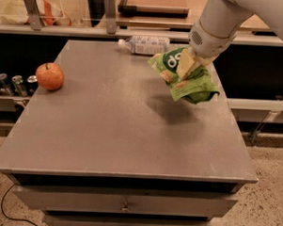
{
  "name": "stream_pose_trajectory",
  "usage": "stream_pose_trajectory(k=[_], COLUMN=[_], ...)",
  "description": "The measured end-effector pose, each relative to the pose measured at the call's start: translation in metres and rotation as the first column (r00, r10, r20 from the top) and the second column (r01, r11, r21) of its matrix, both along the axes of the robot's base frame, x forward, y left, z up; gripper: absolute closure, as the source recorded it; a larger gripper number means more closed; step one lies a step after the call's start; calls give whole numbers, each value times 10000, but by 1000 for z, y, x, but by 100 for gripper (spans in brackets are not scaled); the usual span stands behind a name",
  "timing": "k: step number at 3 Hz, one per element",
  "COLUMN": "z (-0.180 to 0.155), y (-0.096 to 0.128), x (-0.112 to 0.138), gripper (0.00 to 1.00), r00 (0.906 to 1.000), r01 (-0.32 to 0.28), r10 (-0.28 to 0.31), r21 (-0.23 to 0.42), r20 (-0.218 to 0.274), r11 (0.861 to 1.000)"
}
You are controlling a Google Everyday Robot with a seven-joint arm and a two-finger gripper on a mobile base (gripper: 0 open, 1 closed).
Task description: Move green rice chip bag near apple
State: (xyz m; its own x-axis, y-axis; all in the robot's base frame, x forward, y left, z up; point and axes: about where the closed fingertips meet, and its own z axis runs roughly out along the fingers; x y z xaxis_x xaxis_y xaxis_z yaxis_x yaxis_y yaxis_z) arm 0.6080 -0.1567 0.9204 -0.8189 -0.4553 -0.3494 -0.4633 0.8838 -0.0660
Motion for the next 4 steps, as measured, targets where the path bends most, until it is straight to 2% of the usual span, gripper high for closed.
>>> stream_pose_trajectory(k=[1, 2, 3, 4], z=[8, 38, 68, 68], y=[15, 61, 112, 112], x=[-3, -13, -29, -29], gripper=[100, 100, 100, 100], r00=[9958, 9487, 8706, 8705], r01=[-606, -2170, -3506, -3508], r10=[603, 2199, 3660, 3661], r21=[20, -379, -1071, -1072], r20=[686, 2273, 3288, 3290], r11=[9982, 9754, 9304, 9303])
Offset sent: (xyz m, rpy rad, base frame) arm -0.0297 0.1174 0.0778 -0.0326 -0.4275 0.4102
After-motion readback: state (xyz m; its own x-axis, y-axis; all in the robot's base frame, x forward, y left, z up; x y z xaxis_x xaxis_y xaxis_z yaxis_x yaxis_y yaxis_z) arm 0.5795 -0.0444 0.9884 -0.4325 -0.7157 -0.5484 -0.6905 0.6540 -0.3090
